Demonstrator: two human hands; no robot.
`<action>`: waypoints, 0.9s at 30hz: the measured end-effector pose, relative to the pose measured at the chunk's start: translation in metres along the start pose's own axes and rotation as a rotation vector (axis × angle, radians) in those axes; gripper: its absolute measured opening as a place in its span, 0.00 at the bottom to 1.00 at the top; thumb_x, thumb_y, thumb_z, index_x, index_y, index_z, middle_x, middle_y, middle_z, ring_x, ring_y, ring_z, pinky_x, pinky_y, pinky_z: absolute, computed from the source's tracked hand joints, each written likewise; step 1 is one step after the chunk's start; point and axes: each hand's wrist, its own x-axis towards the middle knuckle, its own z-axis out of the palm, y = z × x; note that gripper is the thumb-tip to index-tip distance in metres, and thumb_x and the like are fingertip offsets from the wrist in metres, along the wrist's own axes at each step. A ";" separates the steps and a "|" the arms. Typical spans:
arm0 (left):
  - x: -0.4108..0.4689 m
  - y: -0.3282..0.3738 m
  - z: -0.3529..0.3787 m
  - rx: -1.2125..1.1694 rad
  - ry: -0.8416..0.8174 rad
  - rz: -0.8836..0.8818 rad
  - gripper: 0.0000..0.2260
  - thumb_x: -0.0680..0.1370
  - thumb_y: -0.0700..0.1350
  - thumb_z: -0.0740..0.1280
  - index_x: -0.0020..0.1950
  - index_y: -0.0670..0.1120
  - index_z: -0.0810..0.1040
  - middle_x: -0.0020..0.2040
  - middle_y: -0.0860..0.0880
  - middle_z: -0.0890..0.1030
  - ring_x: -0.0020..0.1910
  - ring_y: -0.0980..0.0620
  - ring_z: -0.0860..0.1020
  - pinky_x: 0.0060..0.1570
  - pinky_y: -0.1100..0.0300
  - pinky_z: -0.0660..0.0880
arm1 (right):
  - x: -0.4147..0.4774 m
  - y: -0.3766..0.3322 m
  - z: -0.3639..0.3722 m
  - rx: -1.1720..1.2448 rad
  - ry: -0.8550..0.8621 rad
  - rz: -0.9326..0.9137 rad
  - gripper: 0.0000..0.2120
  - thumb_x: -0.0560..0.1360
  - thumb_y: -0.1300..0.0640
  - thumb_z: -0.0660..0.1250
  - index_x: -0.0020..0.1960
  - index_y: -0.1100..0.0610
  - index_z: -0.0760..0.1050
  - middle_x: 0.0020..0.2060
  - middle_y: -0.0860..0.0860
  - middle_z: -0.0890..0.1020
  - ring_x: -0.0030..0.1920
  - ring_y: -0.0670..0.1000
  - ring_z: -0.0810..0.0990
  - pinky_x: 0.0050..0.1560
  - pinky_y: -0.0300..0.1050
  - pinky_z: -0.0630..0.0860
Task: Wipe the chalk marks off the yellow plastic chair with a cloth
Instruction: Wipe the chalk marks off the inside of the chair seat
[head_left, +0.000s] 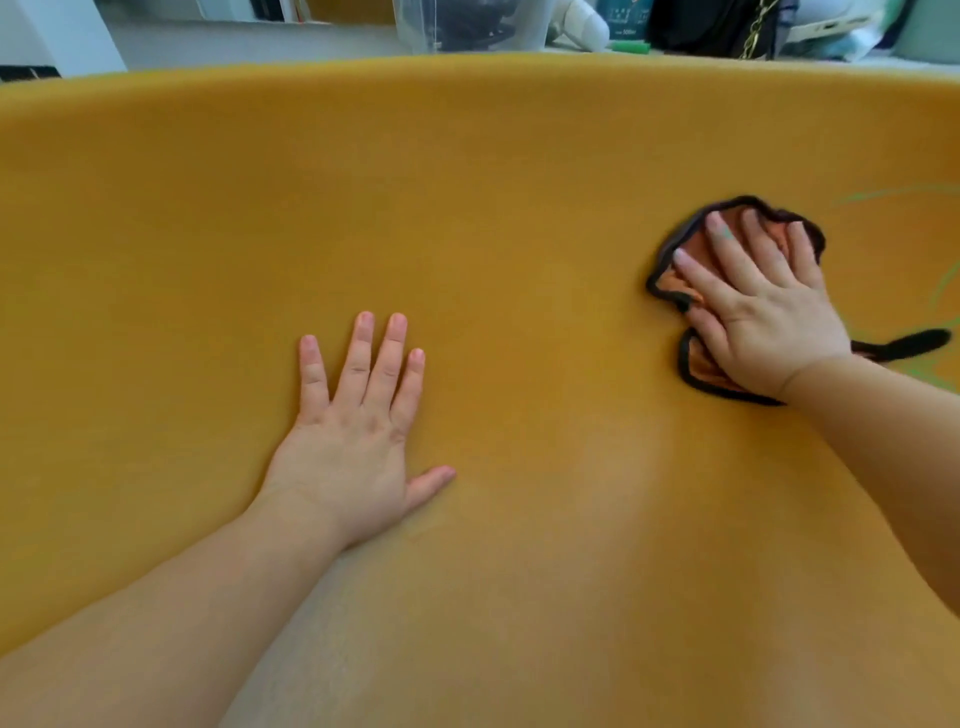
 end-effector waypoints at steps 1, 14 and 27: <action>0.000 0.001 0.000 0.010 0.001 -0.001 0.49 0.73 0.77 0.41 0.79 0.42 0.36 0.78 0.36 0.29 0.77 0.34 0.30 0.70 0.25 0.39 | -0.003 -0.010 -0.001 0.045 -0.012 0.221 0.29 0.82 0.42 0.52 0.82 0.44 0.54 0.83 0.54 0.51 0.82 0.62 0.50 0.79 0.65 0.42; -0.003 0.005 -0.007 -0.050 0.045 0.002 0.48 0.70 0.74 0.54 0.79 0.42 0.62 0.82 0.38 0.52 0.80 0.35 0.49 0.72 0.29 0.41 | -0.167 -0.149 -0.080 0.445 -0.700 -0.312 0.25 0.86 0.39 0.42 0.81 0.34 0.38 0.79 0.37 0.32 0.78 0.45 0.25 0.76 0.52 0.27; -0.020 0.247 -0.069 -0.641 -0.178 0.116 0.36 0.80 0.67 0.46 0.82 0.50 0.44 0.83 0.48 0.40 0.81 0.43 0.39 0.76 0.35 0.40 | -0.258 -0.091 -0.135 0.305 -0.885 -0.114 0.28 0.84 0.37 0.41 0.81 0.38 0.36 0.81 0.43 0.33 0.80 0.52 0.29 0.78 0.57 0.30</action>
